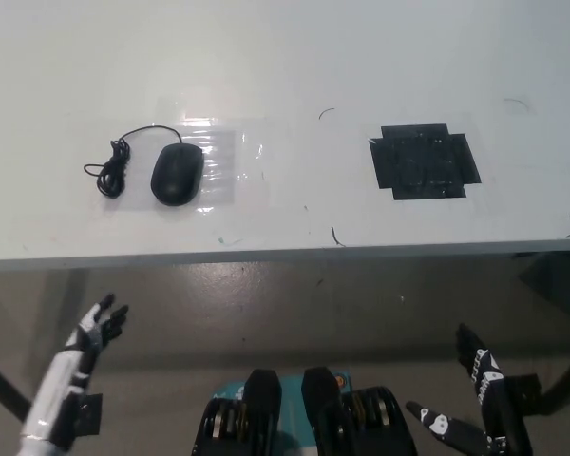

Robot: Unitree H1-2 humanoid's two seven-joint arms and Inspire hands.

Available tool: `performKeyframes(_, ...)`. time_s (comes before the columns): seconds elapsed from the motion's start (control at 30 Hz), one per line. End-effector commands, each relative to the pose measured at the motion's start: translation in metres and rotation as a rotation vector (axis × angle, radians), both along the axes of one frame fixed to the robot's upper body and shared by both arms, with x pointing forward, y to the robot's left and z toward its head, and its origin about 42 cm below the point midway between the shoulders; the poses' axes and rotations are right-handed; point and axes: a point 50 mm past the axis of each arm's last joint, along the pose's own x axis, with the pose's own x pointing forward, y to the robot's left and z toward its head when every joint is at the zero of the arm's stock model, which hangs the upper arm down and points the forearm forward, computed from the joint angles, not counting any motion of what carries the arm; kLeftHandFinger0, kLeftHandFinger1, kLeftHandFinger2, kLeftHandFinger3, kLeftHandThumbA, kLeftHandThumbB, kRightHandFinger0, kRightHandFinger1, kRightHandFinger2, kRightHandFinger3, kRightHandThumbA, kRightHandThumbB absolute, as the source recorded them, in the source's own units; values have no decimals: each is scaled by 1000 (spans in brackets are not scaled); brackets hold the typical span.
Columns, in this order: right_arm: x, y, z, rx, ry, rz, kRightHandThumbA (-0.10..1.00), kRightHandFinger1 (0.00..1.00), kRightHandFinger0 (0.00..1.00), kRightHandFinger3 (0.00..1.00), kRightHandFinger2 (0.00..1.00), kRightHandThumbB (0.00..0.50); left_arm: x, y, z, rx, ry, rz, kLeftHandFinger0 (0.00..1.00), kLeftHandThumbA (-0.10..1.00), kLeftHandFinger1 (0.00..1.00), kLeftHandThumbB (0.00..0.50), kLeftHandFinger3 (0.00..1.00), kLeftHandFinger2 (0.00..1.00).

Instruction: The robot uses left hand to click on the left button of the black mouse, which is placed on the left area of the table

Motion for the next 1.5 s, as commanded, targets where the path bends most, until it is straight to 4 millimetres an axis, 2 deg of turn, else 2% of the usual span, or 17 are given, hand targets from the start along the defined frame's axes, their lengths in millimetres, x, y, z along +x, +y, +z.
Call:
performKeyframes(0.0, 14, -2, 14, -8, -119, 6, 1000, 1000, 1000, 1000, 1000, 202, -20, 21, 91, 9, -215, -130, 232, 1000, 189, 428, 1000, 282)
performKeyframes(0.03, 14, -3, 14, -2, -118, 4, 1000, 1000, 1000, 1000, 1000, 203, -20, 24, 106, 40, -253, -126, 46, 1000, 38, 440, 1000, 92)
performKeyframes(0.07, 14, -3, 13, -2, -118, -2, 1000, 1000, 1000, 1000, 1000, 210, -19, 26, 124, 59, -282, -121, 2, 1000, 2, 477, 1000, 4)
performKeyframes(0.1, 14, -4, 14, -7, -118, -6, 1000, 1000, 1000, 1000, 1000, 206, -16, 28, 144, 86, -313, -109, 0, 1000, 0, 495, 1000, 1)
performKeyframes(0.13, 15, -4, 14, -12, -120, -6, 1000, 1000, 1000, 1000, 1000, 205, -13, 30, 162, 109, -349, -100, 0, 1000, 0, 500, 1000, 0)
performKeyframes(0.17, 15, -4, 14, -13, -120, -6, 1000, 1000, 1000, 1000, 1000, 205, -10, 32, 172, 114, -367, -100, 0, 1000, 1, 460, 1000, 74)
performKeyframes(0.3, 12, -10, 14, -26, -123, -23, 1000, 1000, 1000, 1000, 1000, 199, 21, 42, 225, 166, -412, -170, 0, 1000, 0, 497, 1000, 0)
performKeyframes(0.47, 10, -19, 17, -49, -122, -33, 1000, 1000, 1000, 1000, 1000, 166, 84, 44, 285, 310, -380, -243, 0, 1000, 0, 452, 1000, 8)
performKeyframes(0.53, 10, -19, 17, -51, -124, -33, 1000, 1000, 1000, 1000, 1000, 161, 98, 43, 295, 326, -362, -281, 0, 1000, 0, 390, 1000, 49)
performKeyframes(0.57, 6, -21, 15, -57, -121, -37, 1000, 1000, 1000, 1000, 1000, 145, 109, 41, 299, 334, -324, -308, 0, 1000, 58, 342, 1000, 191)
performKeyframes(0.7, -1, -26, 13, -65, -115, -52, 1000, 1000, 1000, 1000, 1000, 113, 156, 34, 319, 383, -153, -346, 51, 1000, 32, 333, 1000, 221)
performKeyframes(0.8, -5, -30, 12, -65, -112, -53, 1000, 1000, 1000, 1000, 1000, 119, 174, 30, 324, 384, -40, -352, 101, 1000, 38, 336, 1000, 243)
performKeyframes(0.9, -9, -32, 12, -66, -100, -58, 1000, 1000, 1000, 1000, 1000, 132, 192, 22, 327, 403, 40, -347, 199, 1000, 134, 343, 1000, 401)
performKeyframes(0.93, -10, -32, 12, -68, -103, -58, 1000, 1000, 1000, 1000, 1000, 115, 204, 19, 326, 427, 91, -361, 121, 1000, 117, 368, 1000, 401)
performKeyframes(1.1, -19, -38, 10, -77, -100, -66, 1000, 1000, 1000, 1000, 1000, 95, 233, 10, 310, 524, 194, -355, 0, 1000, 17, 347, 1000, 260)
performKeyframes(1.17, -22, -39, 10, -75, -96, -69, 1000, 1000, 1000, 1000, 1000, 97, 242, 10, 302, 548, 248, -345, 0, 1000, 47, 343, 1000, 293)
performKeyframes(1.47, -27, -46, 11, -113, -90, -77, 1000, 1000, 1000, 1000, 1000, 97, 270, 16, 289, 542, 418, -324, 30, 1000, 164, 442, 1000, 409)
